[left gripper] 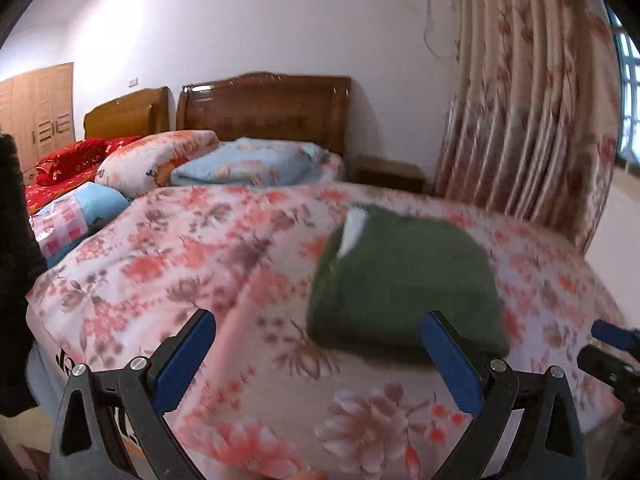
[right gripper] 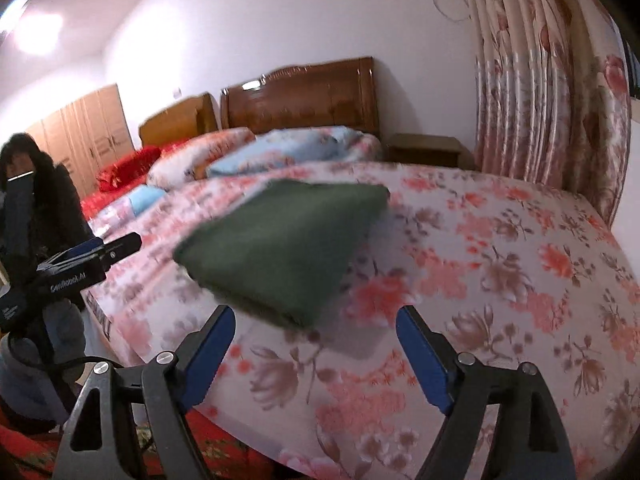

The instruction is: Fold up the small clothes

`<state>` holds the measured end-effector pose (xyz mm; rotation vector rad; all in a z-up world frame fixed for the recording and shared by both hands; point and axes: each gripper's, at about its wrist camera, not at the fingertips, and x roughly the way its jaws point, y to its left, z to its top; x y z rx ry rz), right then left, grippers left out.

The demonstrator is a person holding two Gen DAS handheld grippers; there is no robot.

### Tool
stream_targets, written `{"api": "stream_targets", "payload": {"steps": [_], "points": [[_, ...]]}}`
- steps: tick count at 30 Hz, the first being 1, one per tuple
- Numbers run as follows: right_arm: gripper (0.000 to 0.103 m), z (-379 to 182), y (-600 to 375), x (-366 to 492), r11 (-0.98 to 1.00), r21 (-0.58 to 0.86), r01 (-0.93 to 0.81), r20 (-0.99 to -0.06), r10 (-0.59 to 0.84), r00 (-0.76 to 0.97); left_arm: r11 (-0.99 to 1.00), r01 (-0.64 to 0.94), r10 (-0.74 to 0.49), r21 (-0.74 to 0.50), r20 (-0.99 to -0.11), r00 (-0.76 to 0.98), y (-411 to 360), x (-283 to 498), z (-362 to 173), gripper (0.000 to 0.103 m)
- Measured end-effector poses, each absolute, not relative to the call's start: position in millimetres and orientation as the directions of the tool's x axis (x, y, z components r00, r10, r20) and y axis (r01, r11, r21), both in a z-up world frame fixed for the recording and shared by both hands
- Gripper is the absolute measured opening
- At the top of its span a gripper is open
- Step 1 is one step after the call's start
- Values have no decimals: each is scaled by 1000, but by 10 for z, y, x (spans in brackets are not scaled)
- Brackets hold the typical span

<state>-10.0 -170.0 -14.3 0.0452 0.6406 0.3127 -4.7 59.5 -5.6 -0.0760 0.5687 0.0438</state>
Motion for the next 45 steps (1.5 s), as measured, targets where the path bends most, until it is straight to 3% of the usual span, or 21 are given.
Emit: {"api": "stream_targets", "payload": {"steps": [22,45], "points": [[84,-243,-1704,-81,973,100,-206,-617,223,755,994,-53,98,99,-532,841,241,-122,-74,103],[84,-268,-1671,-91,970,93,-224,-623,232,747,990,-30,104,140,-563,820,128,-102,-150,103]]}}
